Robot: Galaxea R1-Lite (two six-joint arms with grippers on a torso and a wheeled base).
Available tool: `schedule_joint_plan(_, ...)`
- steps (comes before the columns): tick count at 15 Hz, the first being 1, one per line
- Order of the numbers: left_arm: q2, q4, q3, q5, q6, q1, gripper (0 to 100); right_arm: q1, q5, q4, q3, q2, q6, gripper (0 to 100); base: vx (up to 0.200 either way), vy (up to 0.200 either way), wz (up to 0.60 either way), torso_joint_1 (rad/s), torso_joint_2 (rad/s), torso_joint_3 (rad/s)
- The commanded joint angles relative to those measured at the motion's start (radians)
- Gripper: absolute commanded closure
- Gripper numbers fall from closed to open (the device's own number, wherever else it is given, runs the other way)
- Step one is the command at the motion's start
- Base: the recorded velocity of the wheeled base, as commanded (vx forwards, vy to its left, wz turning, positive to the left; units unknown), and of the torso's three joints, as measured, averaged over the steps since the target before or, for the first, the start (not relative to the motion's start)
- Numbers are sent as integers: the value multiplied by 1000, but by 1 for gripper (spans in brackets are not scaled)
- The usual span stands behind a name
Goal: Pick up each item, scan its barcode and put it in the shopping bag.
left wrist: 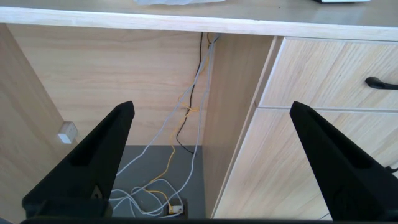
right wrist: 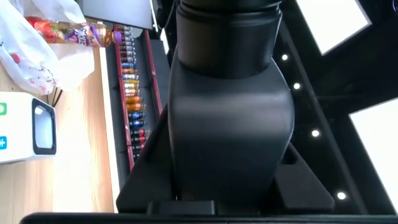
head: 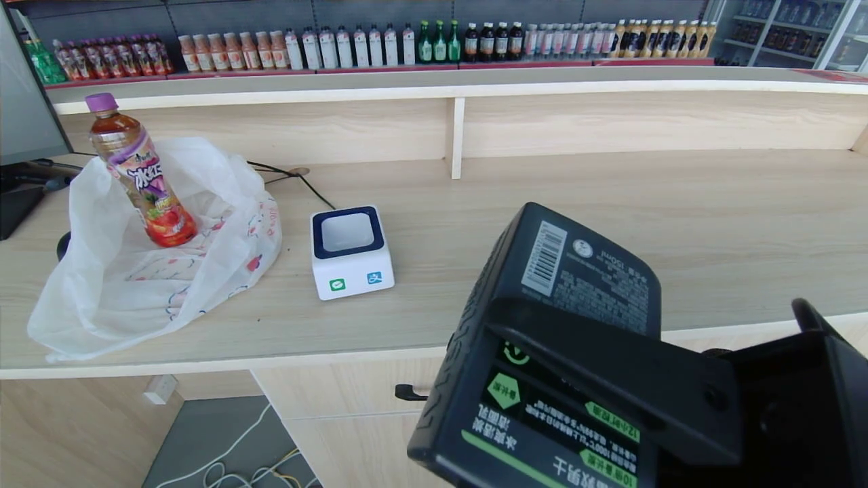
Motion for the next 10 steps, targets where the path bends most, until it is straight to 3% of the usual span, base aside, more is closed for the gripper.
schedule_joint_plan(1,0,0,0,0,0,0,0,-1,-17,-1,6,-3,64,100,0,0,0,0,0,0)
schedule_joint_plan(3,0,0,0,0,0,0,0,0,-88,-1,38,-2,285,100,0,0,0,0,0,0)
schedule_joint_plan(4,0,0,0,0,0,0,0,0,-102,-1,41,-3,334,100,0,0,0,0,0,0)
schedule_joint_plan(5,0,0,0,0,0,0,0,0,-103,-1,44,-2,373,100,0,0,0,0,0,0)
schedule_joint_plan(8,0,0,0,0,0,0,0,-1,-103,-1,34,44,664,100,0,0,0,0,0,0)
schedule_joint_plan(10,0,0,0,0,0,0,0,-1,-105,-1,49,-5,707,100,0,0,0,0,0,0)
